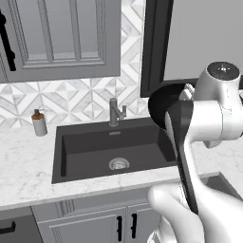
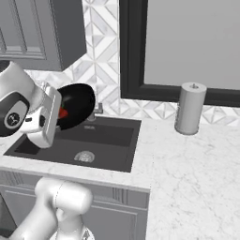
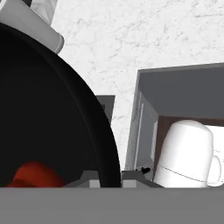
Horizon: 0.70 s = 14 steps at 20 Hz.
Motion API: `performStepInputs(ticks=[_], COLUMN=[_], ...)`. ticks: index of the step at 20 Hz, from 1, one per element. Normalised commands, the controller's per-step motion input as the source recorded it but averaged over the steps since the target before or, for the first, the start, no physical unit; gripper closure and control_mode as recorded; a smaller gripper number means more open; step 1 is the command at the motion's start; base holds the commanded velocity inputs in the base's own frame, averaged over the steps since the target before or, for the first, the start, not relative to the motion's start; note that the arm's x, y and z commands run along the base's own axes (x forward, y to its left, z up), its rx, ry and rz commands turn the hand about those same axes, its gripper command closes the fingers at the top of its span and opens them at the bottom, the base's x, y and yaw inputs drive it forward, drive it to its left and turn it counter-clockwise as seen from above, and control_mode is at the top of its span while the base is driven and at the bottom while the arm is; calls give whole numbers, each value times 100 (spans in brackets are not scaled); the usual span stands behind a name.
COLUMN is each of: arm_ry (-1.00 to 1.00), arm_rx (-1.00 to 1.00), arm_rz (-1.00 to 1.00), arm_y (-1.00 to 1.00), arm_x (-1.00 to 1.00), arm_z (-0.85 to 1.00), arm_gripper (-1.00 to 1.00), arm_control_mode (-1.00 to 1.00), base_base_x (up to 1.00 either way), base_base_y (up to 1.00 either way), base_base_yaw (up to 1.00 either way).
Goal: Pick the bell pepper from the sink and place it in the bowl. Then pick the bowl and place it in the microwave. Then close the microwave door and press the start button.
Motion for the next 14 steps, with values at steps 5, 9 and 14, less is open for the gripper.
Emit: performStepInputs(ticks=[5, 9, 14], arm_ry=[0, 0, 0], arm_rx=[0, 0, 0], arm_rz=[0, 0, 0], arm_y=[0, 0, 0], arm_x=[0, 0, 0], arm_z=[0, 0, 0], arm_gripper=[100, 100, 100], arm_control_mode=[100, 100, 100], base_base_x=[-71, -82, -20], base_base_y=[41, 96, 100], base_base_yaw=[1, 7, 33])
